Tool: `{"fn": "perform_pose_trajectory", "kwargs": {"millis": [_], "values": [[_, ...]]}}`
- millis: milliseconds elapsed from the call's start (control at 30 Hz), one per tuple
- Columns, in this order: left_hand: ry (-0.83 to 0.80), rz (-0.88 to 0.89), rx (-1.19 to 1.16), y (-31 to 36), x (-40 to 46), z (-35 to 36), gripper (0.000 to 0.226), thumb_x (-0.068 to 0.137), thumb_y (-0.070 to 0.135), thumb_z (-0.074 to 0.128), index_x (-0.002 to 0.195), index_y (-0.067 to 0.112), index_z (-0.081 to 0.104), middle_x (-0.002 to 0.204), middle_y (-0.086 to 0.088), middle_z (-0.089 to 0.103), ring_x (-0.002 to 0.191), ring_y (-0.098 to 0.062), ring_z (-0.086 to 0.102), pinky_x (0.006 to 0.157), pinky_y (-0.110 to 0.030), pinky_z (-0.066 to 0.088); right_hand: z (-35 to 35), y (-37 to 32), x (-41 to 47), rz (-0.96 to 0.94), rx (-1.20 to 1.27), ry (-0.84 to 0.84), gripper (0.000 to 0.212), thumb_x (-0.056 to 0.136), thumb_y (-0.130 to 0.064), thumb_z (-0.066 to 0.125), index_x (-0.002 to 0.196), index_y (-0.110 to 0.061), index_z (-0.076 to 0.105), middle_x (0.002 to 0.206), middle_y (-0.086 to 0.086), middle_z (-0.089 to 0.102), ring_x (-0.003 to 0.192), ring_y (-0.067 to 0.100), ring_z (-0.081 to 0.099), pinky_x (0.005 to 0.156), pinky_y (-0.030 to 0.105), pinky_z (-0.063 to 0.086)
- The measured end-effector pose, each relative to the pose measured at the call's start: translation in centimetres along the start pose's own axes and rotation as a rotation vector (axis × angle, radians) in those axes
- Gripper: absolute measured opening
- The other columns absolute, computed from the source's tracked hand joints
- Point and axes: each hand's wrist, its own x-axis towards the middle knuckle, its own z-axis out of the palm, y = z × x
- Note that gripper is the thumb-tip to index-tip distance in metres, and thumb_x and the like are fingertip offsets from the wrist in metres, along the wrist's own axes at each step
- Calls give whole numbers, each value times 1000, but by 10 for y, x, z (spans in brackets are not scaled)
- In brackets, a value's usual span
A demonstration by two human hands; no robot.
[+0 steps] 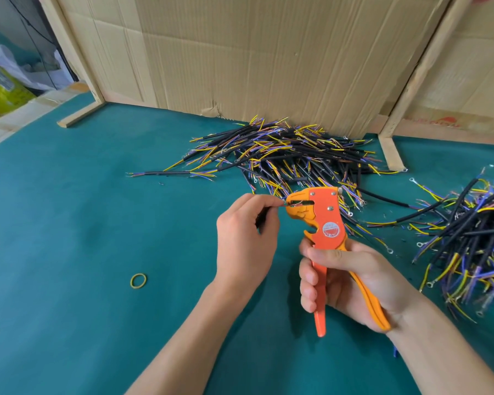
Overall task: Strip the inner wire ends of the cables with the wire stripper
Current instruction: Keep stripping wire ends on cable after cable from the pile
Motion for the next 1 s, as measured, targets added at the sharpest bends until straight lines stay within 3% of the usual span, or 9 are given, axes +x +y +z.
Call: {"fn": "perform_pose_trajectory", "kwargs": {"millis": [433, 667, 1000], "values": [[11, 65, 50, -2, 1, 0, 19, 86, -7, 68, 91, 9, 78, 76, -3, 67, 67, -16, 57, 65, -23, 45, 6, 0, 0, -9, -5, 46, 26, 82, -20, 76, 76, -9, 54, 63, 13, 48, 48, 27, 50, 49, 38, 46], [24, 86, 68, -2, 1, 0, 19, 86, -8, 68, 91, 8, 78, 78, -2, 68, 70, -15, 57, 67, -17, 44, 4, 0, 0, -4, -2, 19, 23, 78, -19, 79, 78, -8, 58, 66, 15, 49, 52, 28, 52, 51, 39, 47], [22, 88, 82, -2, 0, -1, 20, 86, -8, 69, 92, 9, 78, 79, -1, 68, 71, -14, 56, 66, -17, 44, 1, -1, -1, -9, 0, -24, 41, 62, -15, 95, 86, -7, 63, 70, 14, 49, 56, 30, 53, 56, 41, 49]]}}
